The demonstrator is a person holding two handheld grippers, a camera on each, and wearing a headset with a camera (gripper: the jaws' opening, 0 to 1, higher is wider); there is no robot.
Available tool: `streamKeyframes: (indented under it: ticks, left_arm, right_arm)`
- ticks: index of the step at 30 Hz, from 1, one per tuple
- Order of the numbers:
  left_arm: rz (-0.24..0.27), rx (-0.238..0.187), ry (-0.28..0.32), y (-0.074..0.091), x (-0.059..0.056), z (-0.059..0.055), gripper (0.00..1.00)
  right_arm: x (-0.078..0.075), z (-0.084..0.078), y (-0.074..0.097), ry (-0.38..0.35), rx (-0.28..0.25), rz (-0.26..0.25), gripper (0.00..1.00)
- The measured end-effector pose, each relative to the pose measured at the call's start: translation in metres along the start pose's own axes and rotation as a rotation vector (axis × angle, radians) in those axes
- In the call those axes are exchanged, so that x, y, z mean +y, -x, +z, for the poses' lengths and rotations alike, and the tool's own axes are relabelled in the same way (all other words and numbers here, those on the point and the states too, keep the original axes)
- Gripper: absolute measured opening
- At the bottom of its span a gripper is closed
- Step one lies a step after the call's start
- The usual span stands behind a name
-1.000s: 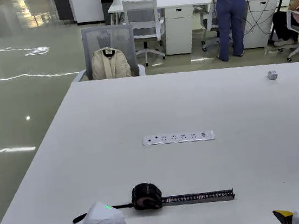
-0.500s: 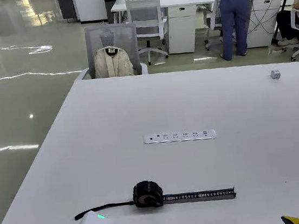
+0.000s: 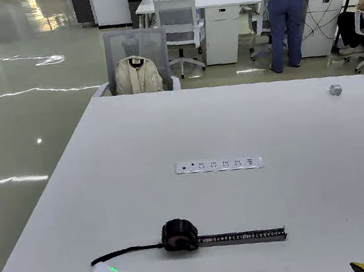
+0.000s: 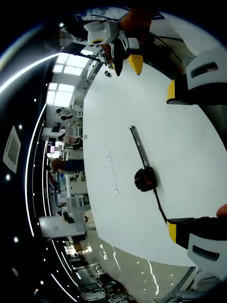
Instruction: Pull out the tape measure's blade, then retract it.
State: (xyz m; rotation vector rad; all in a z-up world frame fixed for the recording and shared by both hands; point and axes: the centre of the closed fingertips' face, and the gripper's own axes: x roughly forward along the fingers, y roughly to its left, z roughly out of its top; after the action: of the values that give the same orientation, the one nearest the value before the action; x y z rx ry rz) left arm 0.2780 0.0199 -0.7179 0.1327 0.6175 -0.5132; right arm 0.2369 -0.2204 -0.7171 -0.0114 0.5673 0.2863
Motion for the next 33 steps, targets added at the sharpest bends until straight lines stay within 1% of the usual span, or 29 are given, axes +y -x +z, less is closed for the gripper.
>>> streamKeyframes:
  ticks: [2, 3, 5, 6, 8, 10, 12, 13, 15, 16, 18, 22, 25, 27, 30, 33]
  left_arm:
    - [0.007, 0.003, 0.005, 0.002, 0.001, 0.001, 0.98]
    - [0.010, -0.004, 0.010, 0.003, 0.001, 0.002, 0.99]
    - [0.020, 0.006, 0.004, 0.004, 0.002, 0.001, 1.00]
    - [0.021, 0.003, 0.006, 0.005, 0.002, 0.002, 1.00]
    - [0.022, 0.014, 0.005, 0.006, 0.002, 0.001, 1.00]
    - [0.027, 0.014, 0.018, 0.007, 0.002, 0.002, 1.00]
    - [0.028, 0.005, 0.022, 0.007, 0.002, 0.004, 1.00]
    - [0.022, 0.020, 0.029, 0.006, 0.001, 0.003, 1.00]
    - [0.029, 0.022, 0.035, 0.004, 0.002, 0.003, 1.00]
    - [0.035, 0.039, 0.038, 0.003, 0.003, 0.001, 1.00]
    - [0.032, 0.034, 0.057, 0.002, 0.003, 0.004, 1.00]
    - [0.031, 0.029, 0.056, -0.002, 0.004, 0.006, 1.00]
    - [0.023, 0.033, 0.052, -0.007, 0.003, 0.007, 1.00]
    - [0.021, 0.029, 0.043, -0.011, 0.002, 0.009, 1.00]
    - [0.023, 0.022, 0.036, -0.017, 0.003, 0.014, 1.00]
    - [0.020, 0.013, 0.041, -0.022, 0.002, 0.018, 1.00]
  right_arm:
    - [0.001, 0.000, 0.001, -0.003, 0.000, 0.001, 0.83]
    - [0.001, 0.000, 0.003, -0.002, 0.000, -0.002, 0.83]
    - [0.000, 0.001, 0.004, -0.001, -0.005, -0.006, 0.84]
    - [0.000, 0.001, 0.005, -0.002, -0.008, -0.006, 0.84]
    - [-0.001, 0.001, 0.005, -0.006, -0.003, -0.006, 0.85]
    - [-0.003, -0.001, 0.005, -0.016, -0.001, -0.005, 0.84]
    - [-0.003, -0.001, 0.006, -0.017, 0.002, -0.004, 0.83]
    - [-0.004, -0.002, 0.005, -0.017, 0.004, -0.003, 0.83]
    - [-0.004, -0.003, 0.004, -0.018, 0.006, 0.003, 0.83]
    - [-0.004, -0.004, 0.003, -0.017, 0.007, 0.003, 0.83]
    - [-0.005, -0.005, 0.000, -0.013, 0.014, 0.006, 0.83]
    - [-0.005, -0.007, -0.004, -0.011, 0.024, 0.009, 0.82]
    - [-0.004, -0.008, -0.007, -0.008, 0.029, 0.012, 0.81]
    - [-0.003, -0.008, -0.011, -0.006, 0.034, 0.022, 0.80]
    - [-0.003, -0.008, -0.014, 0.001, 0.037, 0.026, 0.81]
    - [-0.003, -0.008, -0.016, 0.008, 0.040, 0.023, 0.82]
